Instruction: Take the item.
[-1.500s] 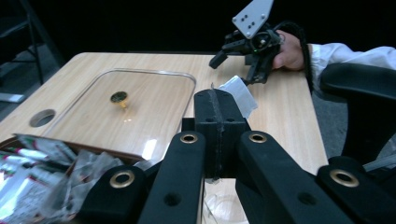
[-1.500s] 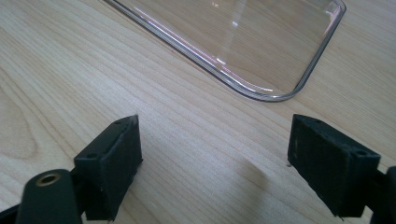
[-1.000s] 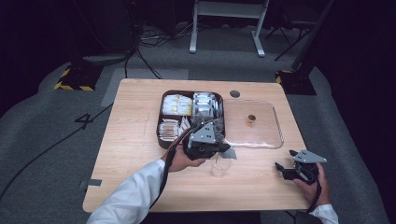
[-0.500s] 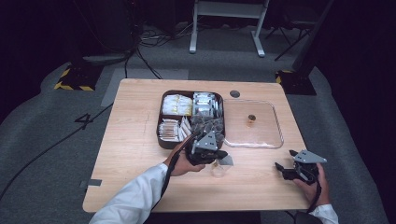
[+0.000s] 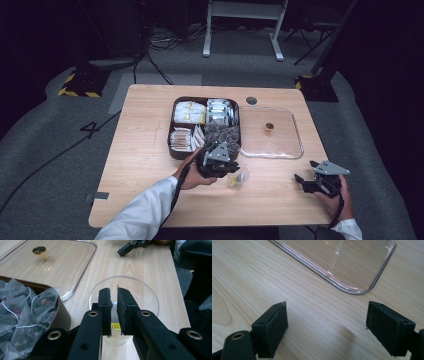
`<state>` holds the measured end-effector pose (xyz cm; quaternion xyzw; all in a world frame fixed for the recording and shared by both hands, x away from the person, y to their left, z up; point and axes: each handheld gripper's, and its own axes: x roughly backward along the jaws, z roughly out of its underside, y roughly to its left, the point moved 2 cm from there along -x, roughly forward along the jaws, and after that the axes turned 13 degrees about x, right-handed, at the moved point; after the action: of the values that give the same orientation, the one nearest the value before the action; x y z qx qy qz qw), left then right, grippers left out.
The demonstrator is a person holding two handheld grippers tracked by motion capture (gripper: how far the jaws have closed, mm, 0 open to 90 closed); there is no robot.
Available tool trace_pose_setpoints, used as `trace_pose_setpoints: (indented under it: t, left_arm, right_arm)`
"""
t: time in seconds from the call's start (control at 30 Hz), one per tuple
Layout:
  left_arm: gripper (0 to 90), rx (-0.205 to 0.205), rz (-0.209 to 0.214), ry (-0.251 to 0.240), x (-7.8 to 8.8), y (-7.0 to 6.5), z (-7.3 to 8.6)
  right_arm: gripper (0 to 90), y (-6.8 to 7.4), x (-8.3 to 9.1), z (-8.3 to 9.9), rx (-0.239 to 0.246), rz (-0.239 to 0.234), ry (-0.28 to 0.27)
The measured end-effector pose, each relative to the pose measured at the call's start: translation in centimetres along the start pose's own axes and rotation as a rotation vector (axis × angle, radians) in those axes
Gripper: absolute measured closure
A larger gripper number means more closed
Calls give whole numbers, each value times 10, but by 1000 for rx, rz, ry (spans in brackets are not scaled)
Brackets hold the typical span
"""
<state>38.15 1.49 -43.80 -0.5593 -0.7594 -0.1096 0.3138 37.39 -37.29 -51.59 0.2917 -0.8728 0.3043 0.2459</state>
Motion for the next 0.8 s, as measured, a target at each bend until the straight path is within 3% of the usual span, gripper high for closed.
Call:
trace_pose_setpoints:
  t: [0.23, 0.47, 0.6, 0.8]
  left_arm:
    - [685, -20, -30, -7, 8, 2, -3]
    - [522, -6, -46, -30, 17, 8, -3]
    - [367, 3, -103, -16, 25, 10, -3]
    - [272, -2, -150, -9, 35, 12, -3]
  right_arm:
    - [178, 0, 0, 0, 1, 0, 0]
    - [178, 0, 0, 0, 0, 0, 0]
    - [178, 0, 0, 0, 0, 0, 0]
    - [178, 0, 0, 0, 0, 0, 0]
